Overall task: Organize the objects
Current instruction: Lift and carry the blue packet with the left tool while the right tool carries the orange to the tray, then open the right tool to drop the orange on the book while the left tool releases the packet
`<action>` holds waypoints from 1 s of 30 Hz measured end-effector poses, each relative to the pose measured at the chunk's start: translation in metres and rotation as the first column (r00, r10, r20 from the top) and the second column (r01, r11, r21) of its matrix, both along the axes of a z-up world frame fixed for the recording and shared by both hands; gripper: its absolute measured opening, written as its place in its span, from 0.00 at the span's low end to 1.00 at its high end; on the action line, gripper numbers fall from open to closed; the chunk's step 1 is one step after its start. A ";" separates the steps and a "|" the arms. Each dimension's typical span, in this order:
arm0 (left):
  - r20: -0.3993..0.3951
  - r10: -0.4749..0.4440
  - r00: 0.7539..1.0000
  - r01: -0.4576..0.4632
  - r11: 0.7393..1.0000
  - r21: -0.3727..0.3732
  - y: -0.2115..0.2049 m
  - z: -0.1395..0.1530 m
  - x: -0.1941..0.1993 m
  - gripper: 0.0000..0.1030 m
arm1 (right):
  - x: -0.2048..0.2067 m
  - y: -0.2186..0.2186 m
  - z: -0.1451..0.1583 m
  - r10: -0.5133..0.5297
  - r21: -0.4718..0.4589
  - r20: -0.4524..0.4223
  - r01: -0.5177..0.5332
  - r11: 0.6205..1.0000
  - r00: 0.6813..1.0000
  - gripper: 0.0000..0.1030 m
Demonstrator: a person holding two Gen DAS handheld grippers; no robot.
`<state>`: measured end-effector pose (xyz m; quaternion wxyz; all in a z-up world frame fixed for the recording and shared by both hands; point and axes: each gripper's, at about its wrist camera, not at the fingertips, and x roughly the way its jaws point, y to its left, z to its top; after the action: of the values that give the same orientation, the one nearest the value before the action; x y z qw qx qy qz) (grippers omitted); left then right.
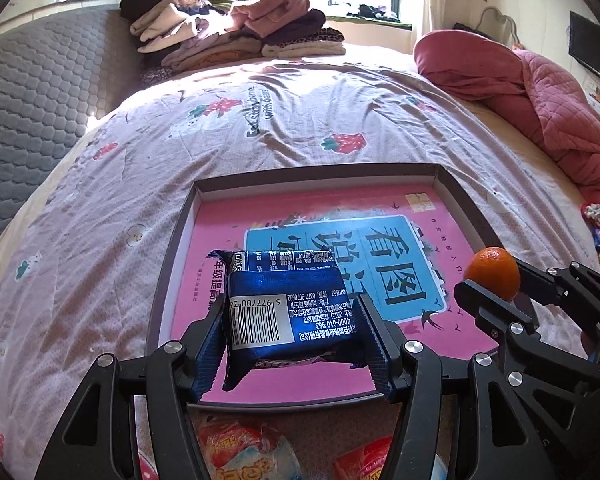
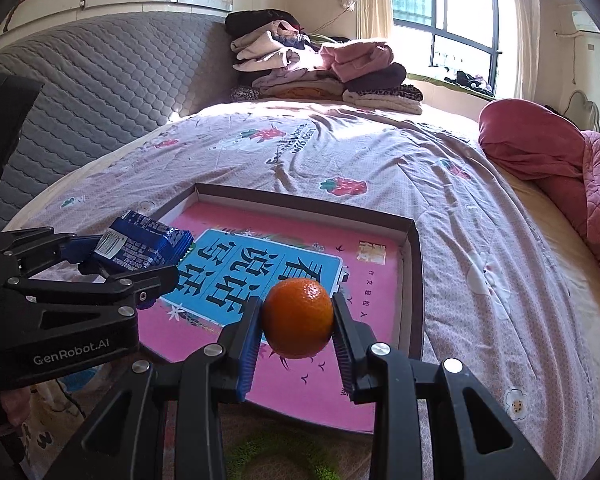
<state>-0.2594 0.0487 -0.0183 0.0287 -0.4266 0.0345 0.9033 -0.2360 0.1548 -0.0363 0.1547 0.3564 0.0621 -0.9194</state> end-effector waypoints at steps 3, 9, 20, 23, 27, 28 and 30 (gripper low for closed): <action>0.045 -0.006 0.999 0.005 1.000 0.010 0.001 -0.009 -0.008 0.61 | -0.005 0.001 -0.007 -0.001 0.000 0.030 0.001 1.000 1.000 0.33; 0.099 -0.023 0.995 0.022 1.000 0.018 0.005 -0.023 -0.016 0.61 | -0.011 0.003 -0.017 -0.011 0.010 0.068 0.010 1.000 0.998 0.33; 0.134 -0.028 0.991 0.025 0.999 0.025 0.007 -0.034 -0.020 0.61 | -0.014 -0.001 -0.030 -0.013 0.025 0.117 0.010 1.000 0.993 0.33; 0.141 -0.027 0.990 0.023 0.999 0.027 0.006 -0.036 -0.021 0.61 | -0.015 -0.001 -0.032 -0.015 0.030 0.123 0.012 0.999 0.992 0.33; 0.157 -0.022 0.987 0.018 0.999 0.026 0.005 -0.039 -0.022 0.61 | -0.016 -0.001 -0.036 -0.023 0.033 0.137 0.018 0.999 0.990 0.33; 0.158 -0.021 0.987 0.018 1.000 0.025 0.005 -0.039 -0.021 0.61 | -0.016 0.000 -0.036 -0.023 0.031 0.138 0.019 0.999 0.990 0.33; 0.149 -0.017 0.989 0.014 1.000 0.023 0.003 -0.038 -0.021 0.61 | -0.016 0.000 -0.036 -0.023 0.030 0.138 0.019 0.999 0.990 0.33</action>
<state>-0.2801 0.0517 -0.0558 0.0429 -0.4924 0.0257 0.8689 -0.2521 0.1547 -0.0726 0.1436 0.4221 0.0606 -0.8931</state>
